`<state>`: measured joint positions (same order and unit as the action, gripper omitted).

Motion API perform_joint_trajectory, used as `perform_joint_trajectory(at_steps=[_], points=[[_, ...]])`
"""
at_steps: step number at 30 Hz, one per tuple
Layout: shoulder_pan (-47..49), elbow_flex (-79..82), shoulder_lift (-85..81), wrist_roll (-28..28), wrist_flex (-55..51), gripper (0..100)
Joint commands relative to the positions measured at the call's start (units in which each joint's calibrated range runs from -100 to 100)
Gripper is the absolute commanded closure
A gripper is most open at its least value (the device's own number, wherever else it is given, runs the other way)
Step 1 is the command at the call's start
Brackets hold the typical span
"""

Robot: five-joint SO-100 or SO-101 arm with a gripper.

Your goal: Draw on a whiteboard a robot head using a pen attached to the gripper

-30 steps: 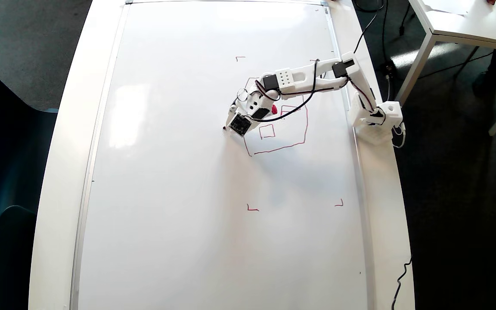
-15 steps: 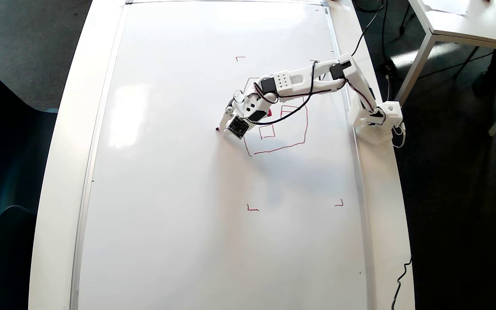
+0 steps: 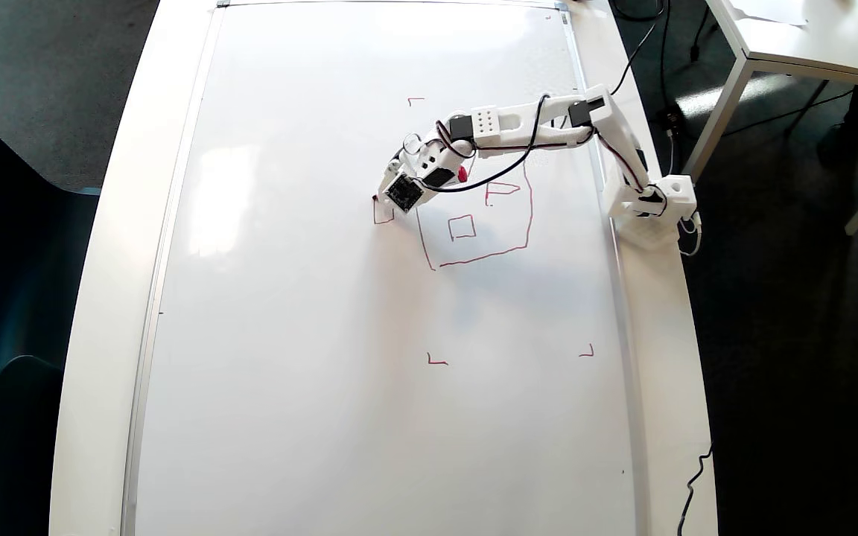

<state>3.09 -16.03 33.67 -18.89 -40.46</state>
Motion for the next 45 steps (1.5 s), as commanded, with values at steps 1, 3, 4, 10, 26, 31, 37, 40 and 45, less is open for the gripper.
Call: perform_joint_trajectory(at_steps=[1,3,4,10,26,31,37,40,45], points=[[-1.07,0.37,-1.09,0.18,-0.55,99],[-1.73,1.19,-1.18,0.18,-0.55,99],[-1.8,1.28,-1.26,0.12,-0.55,99],[-2.54,2.64,-3.27,-0.47,-6.29,99],[-0.48,9.36,-7.47,-2.07,-6.11,99],[1.0,9.27,-7.38,-2.56,-6.03,99],[1.73,9.36,-7.38,-3.25,-6.03,99],[1.73,9.27,-7.38,-3.15,-6.03,99],[2.76,9.54,-7.38,-3.25,-6.03,99]])
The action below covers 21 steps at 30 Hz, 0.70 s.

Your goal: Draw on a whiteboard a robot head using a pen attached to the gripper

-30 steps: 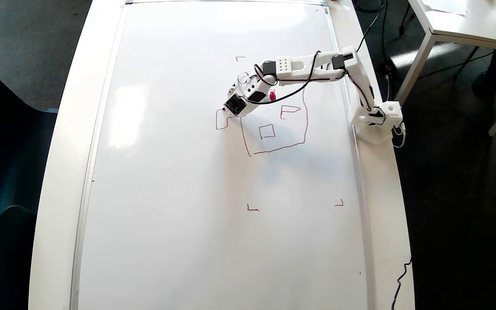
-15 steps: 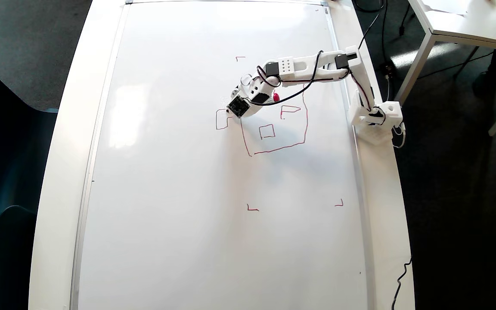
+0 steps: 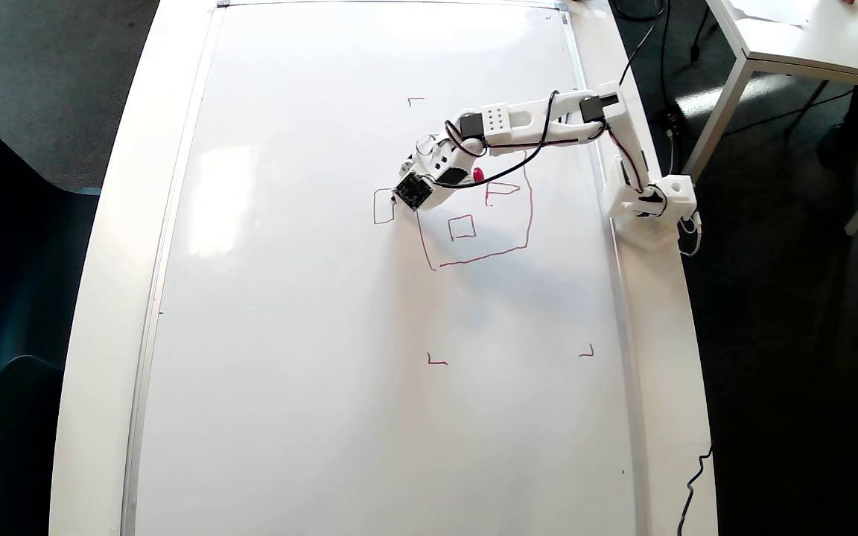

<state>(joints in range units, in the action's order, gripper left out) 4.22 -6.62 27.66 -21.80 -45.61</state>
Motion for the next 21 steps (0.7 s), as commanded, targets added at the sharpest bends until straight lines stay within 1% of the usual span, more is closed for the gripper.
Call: perform_joint_trajectory(at_steps=[1,15,18,20,21], points=[[1.78,0.22,-1.37,-0.35,-0.87,99],[2.0,-1.59,-4.14,-0.08,-0.79,99],[1.49,-2.41,-7.15,0.19,2.52,99],[1.41,-2.41,-10.09,1.05,3.64,99],[1.34,-2.41,-13.53,2.76,3.99,99]])
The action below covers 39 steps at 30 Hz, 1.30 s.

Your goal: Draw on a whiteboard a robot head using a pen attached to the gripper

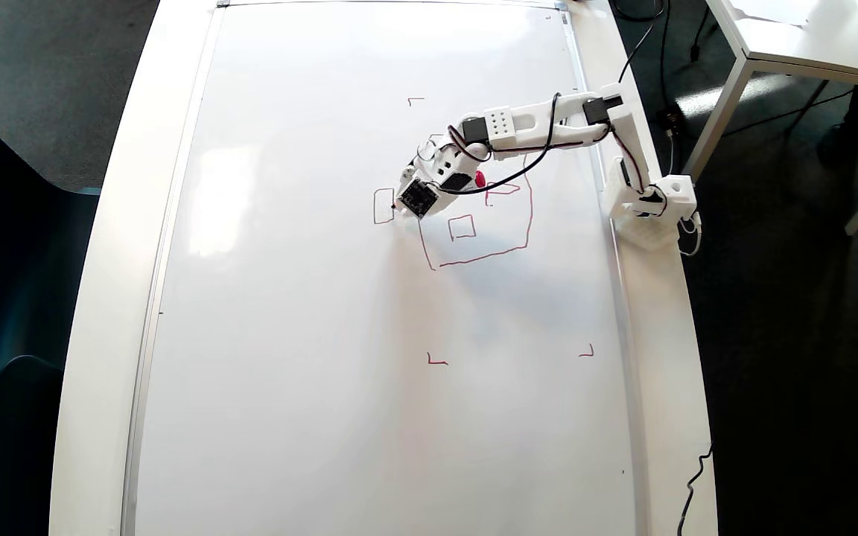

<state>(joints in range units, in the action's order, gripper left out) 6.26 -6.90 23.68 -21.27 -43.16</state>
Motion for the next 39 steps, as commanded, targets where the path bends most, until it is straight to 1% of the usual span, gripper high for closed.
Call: perform_joint_trajectory(at_steps=[1,3,5,8,13,14,17,18,21,22,23,27,28,31,32,39], points=[[-0.7,-2.14,-10.97,2.82,1.54,99],[-0.77,-2.14,-13.74,3.9,1.98,99],[-1.14,-1.32,-17.35,6.09,3.19,99],[-1.36,0.77,-20.28,7.27,1.54,99],[-2.1,15.11,-32.86,7.27,-3.58,99],[-2.02,22.2,-38.73,7.22,-3.84,99],[-1.58,32.82,-47.37,7.22,-3.15,99],[-1.43,38.9,-52.98,7.38,-2.89,99],[-1.95,47.25,-60.28,10.22,-1.67,99],[-2.1,50.52,-62.63,11.19,-0.54,99],[-2.76,57.6,-67.49,12.9,2.59,99],[-4.97,71.95,-77.47,16.34,10.58,99],[-6.0,78.21,-82.33,18.27,14.57,99],[-6.81,86.47,-88.71,20.73,20.74,99],[-7.55,89.83,-91.22,21.91,24.22,99],[-9.54,98.55,-98.85,24.65,33.43,99]])
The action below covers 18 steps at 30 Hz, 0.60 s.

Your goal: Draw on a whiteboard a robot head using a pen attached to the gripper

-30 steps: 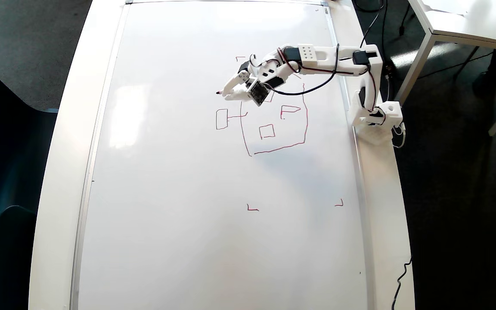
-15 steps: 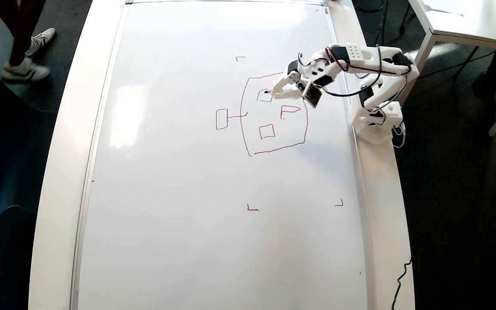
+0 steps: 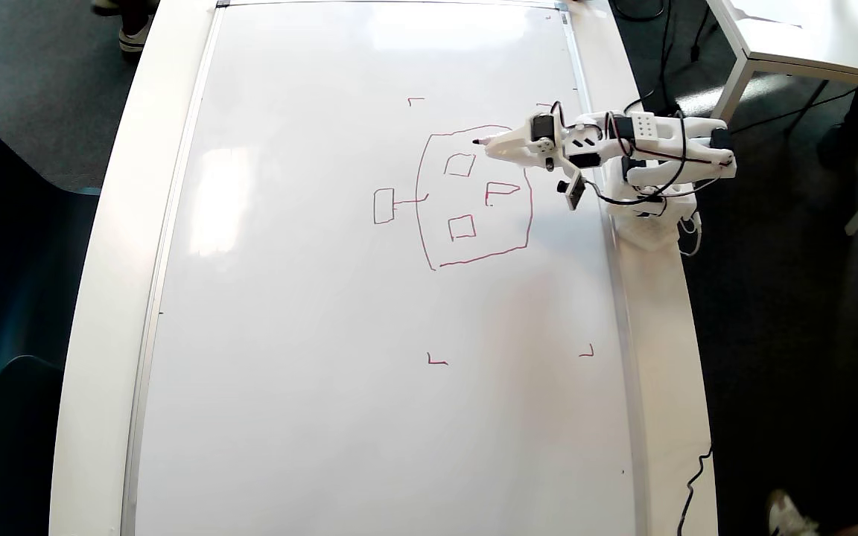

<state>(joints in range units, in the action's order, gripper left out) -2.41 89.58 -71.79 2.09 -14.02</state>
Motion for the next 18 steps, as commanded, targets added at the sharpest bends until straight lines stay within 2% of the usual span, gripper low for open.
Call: perform_joint_trajectory(at_steps=[1,7,14,18], points=[[-0.94,2.79,-4.06,1.51,5.25,99],[-0.86,9.69,-11.52,3.76,15.67,99],[-1.01,10.32,-17.56,5.15,22.62,99],[-0.57,10.14,-22.25,5.04,33.22,99]])
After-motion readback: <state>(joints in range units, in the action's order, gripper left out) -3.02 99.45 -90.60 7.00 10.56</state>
